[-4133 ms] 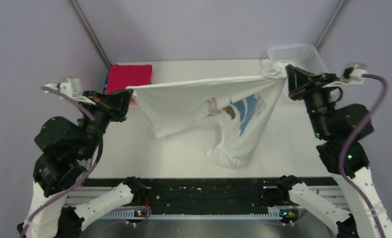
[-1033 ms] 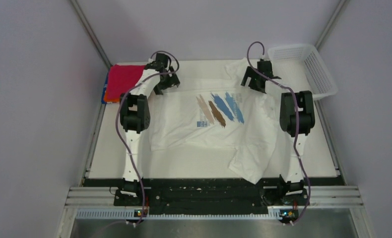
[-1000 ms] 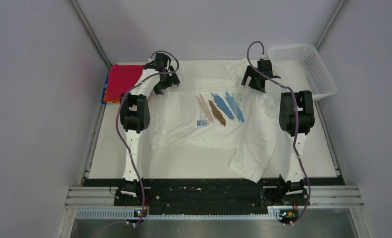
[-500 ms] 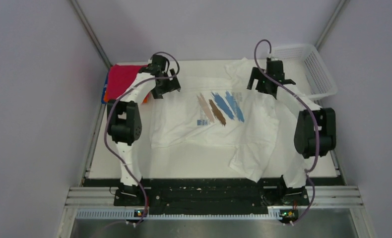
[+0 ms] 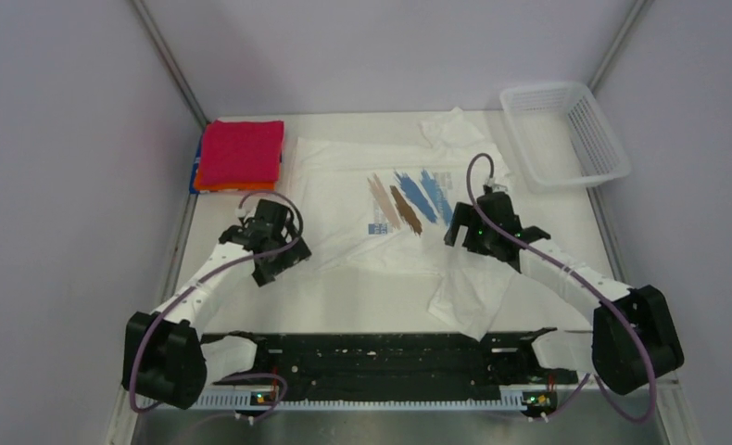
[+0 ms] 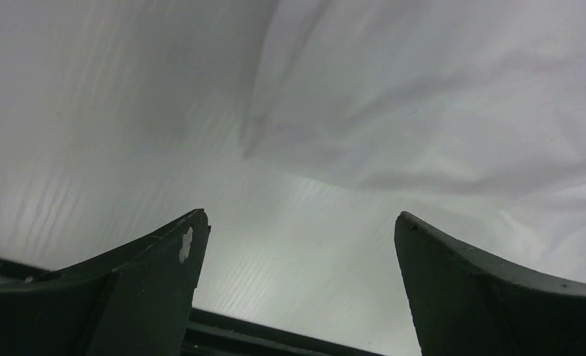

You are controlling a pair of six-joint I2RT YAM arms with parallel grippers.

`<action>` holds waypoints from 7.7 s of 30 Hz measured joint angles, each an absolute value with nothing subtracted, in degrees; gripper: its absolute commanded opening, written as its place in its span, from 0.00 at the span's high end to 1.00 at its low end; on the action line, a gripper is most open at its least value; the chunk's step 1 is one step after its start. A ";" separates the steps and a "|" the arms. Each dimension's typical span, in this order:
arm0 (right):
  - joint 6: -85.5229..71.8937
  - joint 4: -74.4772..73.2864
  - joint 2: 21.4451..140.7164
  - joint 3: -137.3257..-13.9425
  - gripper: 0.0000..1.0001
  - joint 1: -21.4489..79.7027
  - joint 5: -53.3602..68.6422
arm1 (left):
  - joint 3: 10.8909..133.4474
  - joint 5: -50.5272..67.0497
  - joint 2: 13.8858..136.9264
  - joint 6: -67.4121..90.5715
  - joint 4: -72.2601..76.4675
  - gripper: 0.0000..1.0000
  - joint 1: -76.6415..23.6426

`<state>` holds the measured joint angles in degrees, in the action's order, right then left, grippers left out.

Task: Fold and stack the t-shirts
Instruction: Flatten out the tshirt, then grab the side of the flattened tshirt closest away from the robot with both arms, then fold the flattened tshirt in 1/3 of the way

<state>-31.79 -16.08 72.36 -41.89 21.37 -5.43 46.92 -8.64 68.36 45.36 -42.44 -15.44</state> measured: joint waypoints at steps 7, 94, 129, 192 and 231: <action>-35.51 -18.13 64.16 -32.01 0.01 23.64 -5.04 | 33.06 -10.68 60.18 53.15 -42.89 0.30 -14.26; -55.33 -54.65 59.31 -32.40 1.00 51.46 -9.10 | 33.61 -7.22 63.61 52.40 -42.24 1.00 -2.68; -26.44 -42.83 79.90 -65.69 1.00 28.80 -23.24 | 52.93 -6.96 78.48 53.47 -40.60 1.00 -2.00; -26.83 -13.28 113.60 -77.97 0.01 20.29 4.80 | 53.82 -2.66 80.34 43.18 -33.30 0.01 -2.42; -36.23 -5.80 86.61 -42.65 0.01 14.02 -3.11 | 42.46 4.29 83.29 45.15 -15.94 0.01 -6.57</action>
<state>-36.23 -5.80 86.61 -42.65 14.02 -3.11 42.46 4.29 83.29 45.15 -15.94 -6.57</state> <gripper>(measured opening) 0.985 0.990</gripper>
